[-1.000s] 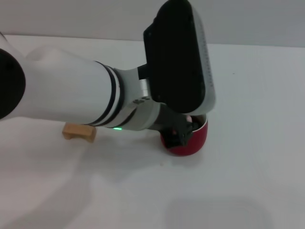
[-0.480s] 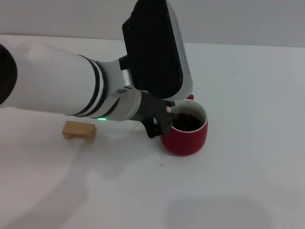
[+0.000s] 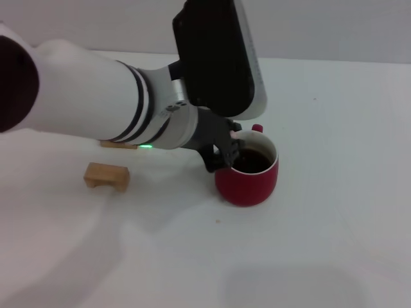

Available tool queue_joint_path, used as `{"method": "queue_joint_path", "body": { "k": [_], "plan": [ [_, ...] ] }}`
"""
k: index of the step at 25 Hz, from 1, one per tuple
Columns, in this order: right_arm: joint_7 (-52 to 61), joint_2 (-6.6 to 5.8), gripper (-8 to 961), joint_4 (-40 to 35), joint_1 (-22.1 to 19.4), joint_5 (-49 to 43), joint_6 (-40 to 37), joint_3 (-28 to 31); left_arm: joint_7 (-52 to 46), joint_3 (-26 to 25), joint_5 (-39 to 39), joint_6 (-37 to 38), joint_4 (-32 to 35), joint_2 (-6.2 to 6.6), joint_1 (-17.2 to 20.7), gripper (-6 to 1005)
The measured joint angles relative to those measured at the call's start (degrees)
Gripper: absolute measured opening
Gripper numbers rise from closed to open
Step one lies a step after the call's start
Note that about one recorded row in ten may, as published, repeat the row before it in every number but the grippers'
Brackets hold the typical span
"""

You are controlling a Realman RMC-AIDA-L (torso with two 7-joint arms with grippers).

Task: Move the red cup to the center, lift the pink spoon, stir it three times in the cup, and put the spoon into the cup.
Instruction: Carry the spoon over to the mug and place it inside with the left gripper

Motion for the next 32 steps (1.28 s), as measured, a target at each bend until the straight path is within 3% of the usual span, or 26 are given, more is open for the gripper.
{"method": "queue_joint_path", "body": {
  "k": [15, 25, 32],
  "plan": [
    [0.0, 0.0, 0, 0.0, 0.2, 0.0, 0.3, 0.0, -1.1, 6.1, -0.4, 1.9, -0.9, -0.17, -1.5, 170],
    [0.0, 0.0, 0, 0.0, 0.5, 0.0, 0.3, -0.1, -1.2, 5.1, 0.0, 0.1, -3.4, 0.13, 3.2, 170],
    [0.0, 0.0, 0, 0.0, 0.6, 0.0, 0.3, -0.1, -0.7, 2.0, 0.2, 0.8, -1.1, 0.16, 2.8, 170]
  ]
}}
